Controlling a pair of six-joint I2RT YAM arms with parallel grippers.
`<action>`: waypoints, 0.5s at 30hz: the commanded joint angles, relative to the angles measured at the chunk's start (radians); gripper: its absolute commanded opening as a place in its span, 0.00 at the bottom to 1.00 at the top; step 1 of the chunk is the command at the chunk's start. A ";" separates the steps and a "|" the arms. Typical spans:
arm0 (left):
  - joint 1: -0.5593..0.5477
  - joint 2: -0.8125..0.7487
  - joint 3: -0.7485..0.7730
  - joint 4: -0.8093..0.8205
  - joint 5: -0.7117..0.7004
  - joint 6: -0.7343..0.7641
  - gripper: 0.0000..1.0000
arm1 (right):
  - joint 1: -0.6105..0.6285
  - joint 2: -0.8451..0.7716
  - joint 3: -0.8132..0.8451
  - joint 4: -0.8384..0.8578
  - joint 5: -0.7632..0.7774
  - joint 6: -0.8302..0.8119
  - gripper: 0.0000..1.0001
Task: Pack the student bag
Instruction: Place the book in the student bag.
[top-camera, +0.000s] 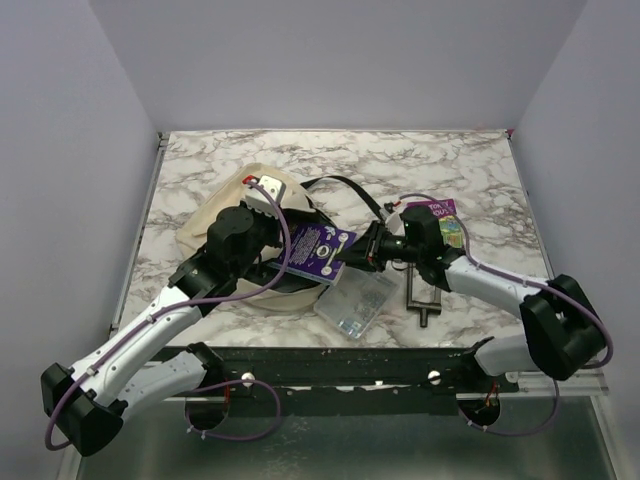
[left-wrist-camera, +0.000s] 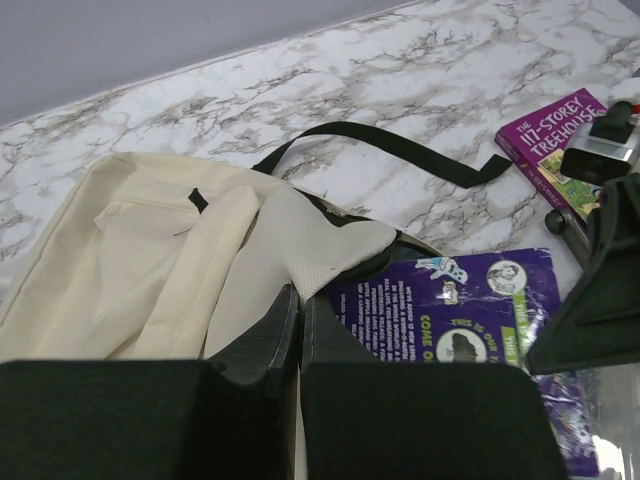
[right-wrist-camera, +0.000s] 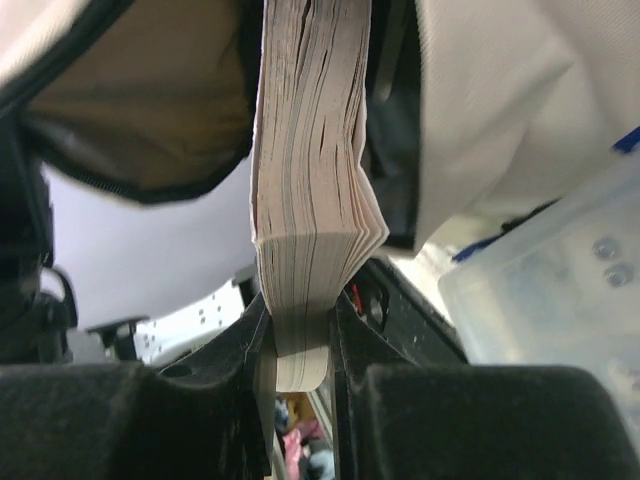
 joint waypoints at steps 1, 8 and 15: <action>0.000 -0.043 0.016 0.062 0.068 -0.021 0.00 | 0.024 0.091 0.031 0.253 0.139 0.066 0.00; -0.004 -0.054 0.010 0.069 0.090 -0.029 0.00 | 0.083 0.325 0.106 0.417 0.174 0.142 0.00; 0.000 -0.061 0.015 0.064 0.055 0.007 0.00 | 0.155 0.756 0.507 0.572 0.187 0.216 0.40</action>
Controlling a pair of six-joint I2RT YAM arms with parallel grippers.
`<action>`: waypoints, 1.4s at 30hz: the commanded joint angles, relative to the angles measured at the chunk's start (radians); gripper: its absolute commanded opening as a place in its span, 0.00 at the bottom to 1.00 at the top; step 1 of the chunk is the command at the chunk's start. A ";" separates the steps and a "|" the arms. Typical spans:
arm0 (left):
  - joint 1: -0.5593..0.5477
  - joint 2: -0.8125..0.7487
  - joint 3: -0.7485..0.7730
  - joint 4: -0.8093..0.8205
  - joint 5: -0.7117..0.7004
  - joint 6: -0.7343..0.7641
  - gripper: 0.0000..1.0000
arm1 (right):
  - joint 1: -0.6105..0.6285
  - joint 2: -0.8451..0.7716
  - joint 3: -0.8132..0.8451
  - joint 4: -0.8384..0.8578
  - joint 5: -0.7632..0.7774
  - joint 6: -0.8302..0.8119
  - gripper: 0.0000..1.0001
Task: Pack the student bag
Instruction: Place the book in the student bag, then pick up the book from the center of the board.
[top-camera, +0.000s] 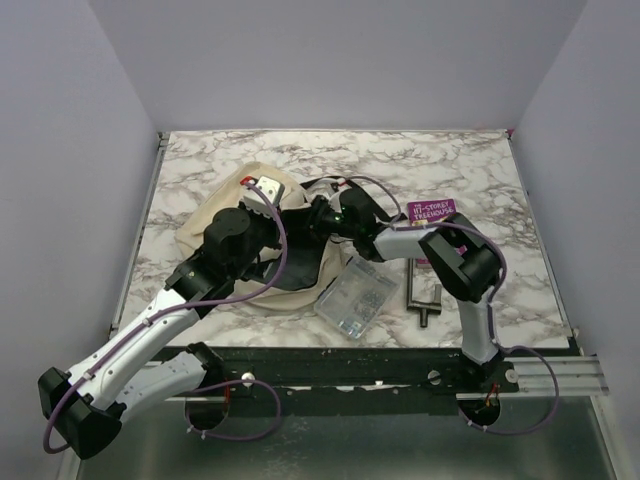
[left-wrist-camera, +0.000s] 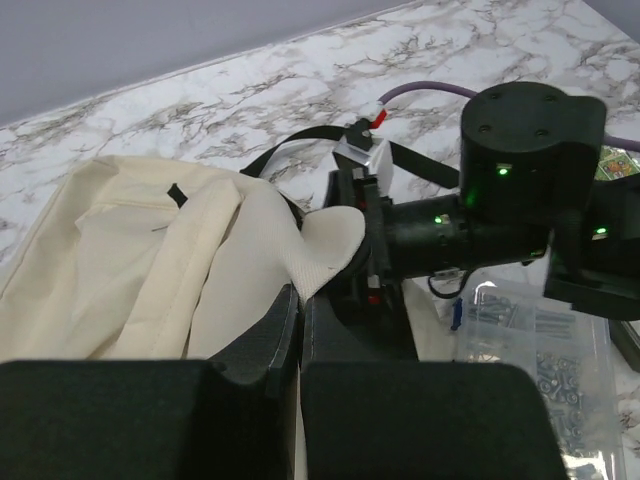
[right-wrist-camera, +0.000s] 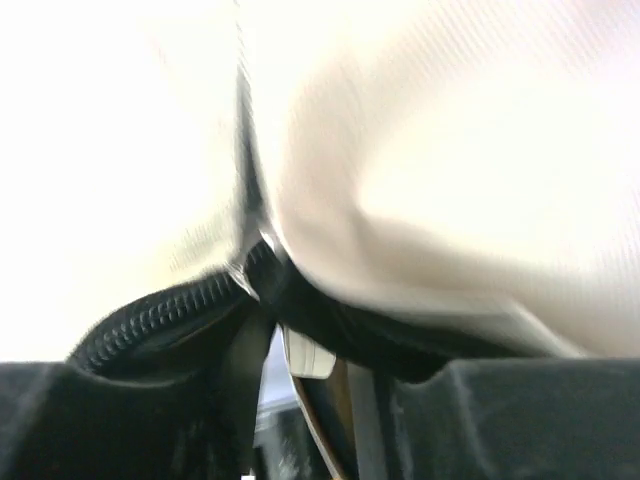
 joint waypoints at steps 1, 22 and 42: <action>0.000 -0.042 0.010 0.072 0.008 0.023 0.00 | 0.030 0.129 0.110 0.229 0.039 0.074 0.49; 0.001 -0.019 0.014 0.068 0.021 0.016 0.00 | 0.015 -0.399 -0.074 -0.648 0.216 -0.615 0.76; -0.008 0.022 -0.047 -0.002 0.073 -0.248 0.00 | -0.822 -0.765 -0.368 -0.924 0.495 -0.776 0.92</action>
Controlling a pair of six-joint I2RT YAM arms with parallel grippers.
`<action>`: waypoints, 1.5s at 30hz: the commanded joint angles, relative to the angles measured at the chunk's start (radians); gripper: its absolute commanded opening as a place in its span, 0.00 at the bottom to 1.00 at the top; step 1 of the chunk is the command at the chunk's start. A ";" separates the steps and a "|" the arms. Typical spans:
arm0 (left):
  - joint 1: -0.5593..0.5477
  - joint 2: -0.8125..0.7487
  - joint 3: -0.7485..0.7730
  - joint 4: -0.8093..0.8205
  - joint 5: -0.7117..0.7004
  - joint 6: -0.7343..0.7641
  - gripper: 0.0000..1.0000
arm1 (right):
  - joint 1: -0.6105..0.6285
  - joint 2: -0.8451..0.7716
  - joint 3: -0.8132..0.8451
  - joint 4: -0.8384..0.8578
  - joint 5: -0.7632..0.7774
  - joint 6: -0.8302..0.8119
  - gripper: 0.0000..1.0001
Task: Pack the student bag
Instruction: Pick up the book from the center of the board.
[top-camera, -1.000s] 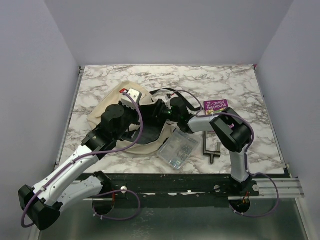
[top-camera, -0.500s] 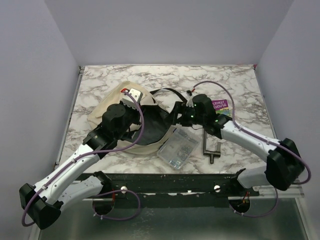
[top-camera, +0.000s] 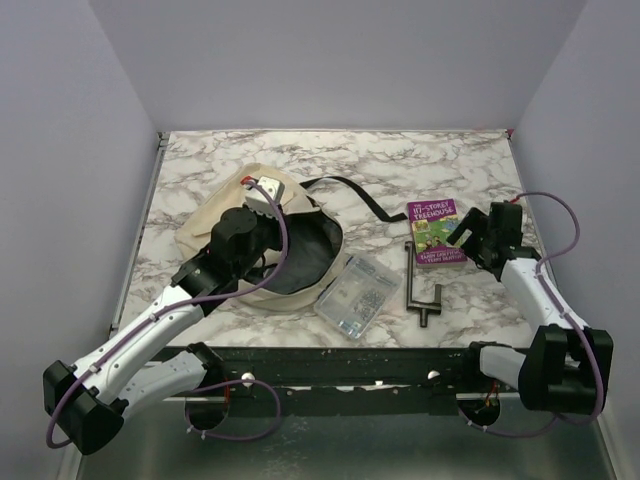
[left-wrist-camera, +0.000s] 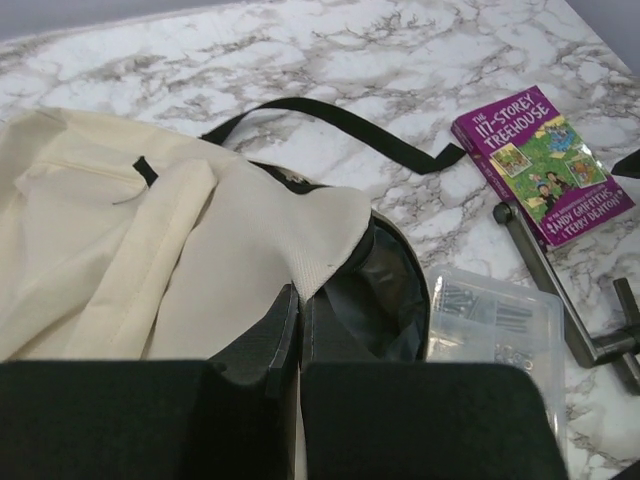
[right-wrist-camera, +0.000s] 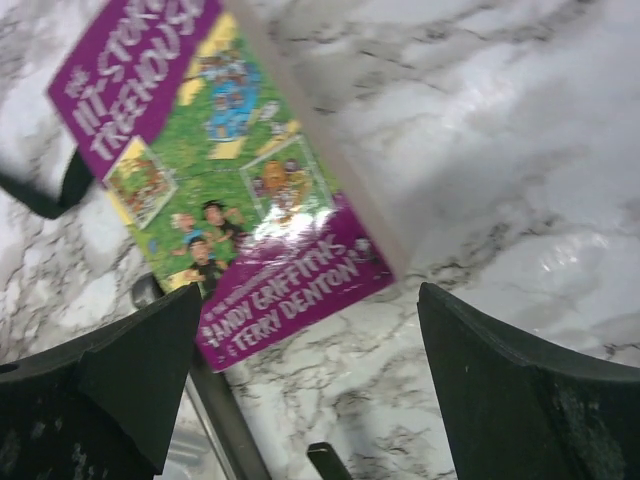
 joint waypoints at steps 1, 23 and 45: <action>-0.006 -0.014 -0.061 0.003 0.078 -0.176 0.00 | -0.116 0.015 -0.054 0.006 -0.043 0.026 0.92; -0.005 -0.031 -0.078 -0.093 0.194 -0.292 0.00 | -0.219 0.108 -0.146 0.226 -0.316 0.038 0.78; -0.005 -0.018 -0.066 -0.094 0.198 -0.287 0.00 | -0.219 0.096 -0.116 0.260 -0.331 -0.013 0.73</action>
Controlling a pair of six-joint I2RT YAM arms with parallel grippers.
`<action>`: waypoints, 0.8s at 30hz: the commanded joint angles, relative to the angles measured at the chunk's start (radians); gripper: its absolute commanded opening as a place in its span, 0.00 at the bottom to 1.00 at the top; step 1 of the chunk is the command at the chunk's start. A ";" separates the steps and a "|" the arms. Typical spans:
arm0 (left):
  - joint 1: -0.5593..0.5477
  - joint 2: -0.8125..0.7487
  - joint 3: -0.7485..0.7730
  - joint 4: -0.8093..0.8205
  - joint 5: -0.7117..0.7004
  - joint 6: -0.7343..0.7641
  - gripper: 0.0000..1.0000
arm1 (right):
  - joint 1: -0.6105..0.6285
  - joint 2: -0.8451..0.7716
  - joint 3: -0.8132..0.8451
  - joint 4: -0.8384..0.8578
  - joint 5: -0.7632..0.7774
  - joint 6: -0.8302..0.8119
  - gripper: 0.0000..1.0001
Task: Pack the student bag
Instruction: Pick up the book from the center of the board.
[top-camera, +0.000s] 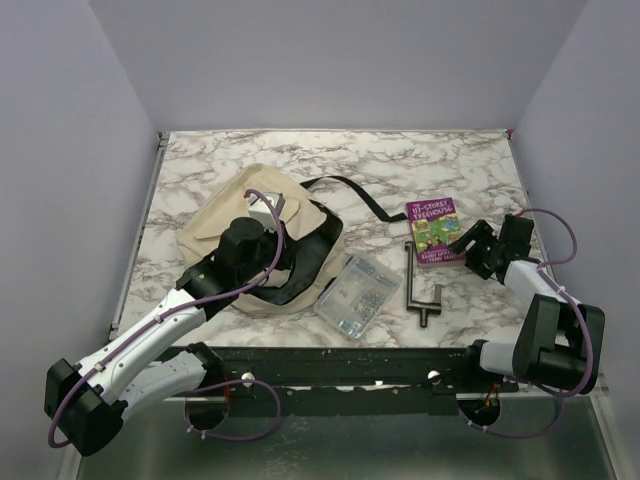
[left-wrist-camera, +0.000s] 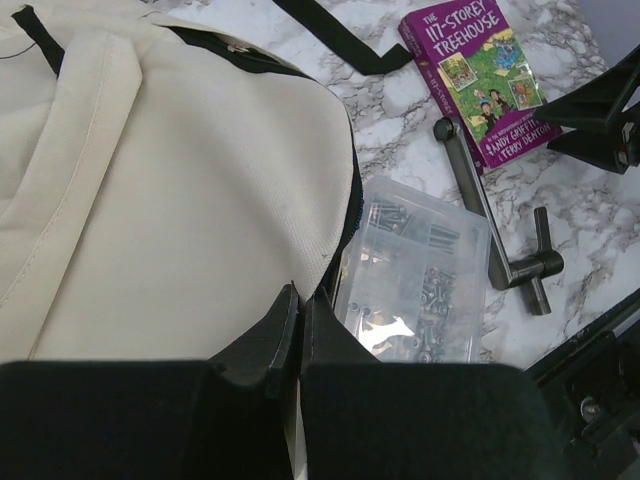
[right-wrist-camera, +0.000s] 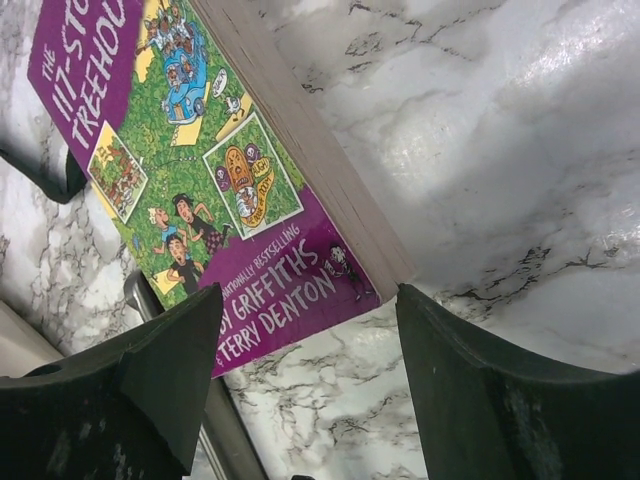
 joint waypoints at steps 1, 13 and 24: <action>-0.005 -0.003 0.030 -0.005 0.040 -0.010 0.00 | -0.007 -0.050 0.012 0.060 -0.028 -0.016 0.73; -0.005 0.005 0.036 -0.003 0.066 -0.011 0.00 | -0.006 -0.053 -0.034 0.180 -0.141 0.127 0.66; -0.005 -0.015 0.032 -0.012 0.058 -0.002 0.00 | -0.006 -0.023 -0.165 0.427 -0.092 0.320 0.43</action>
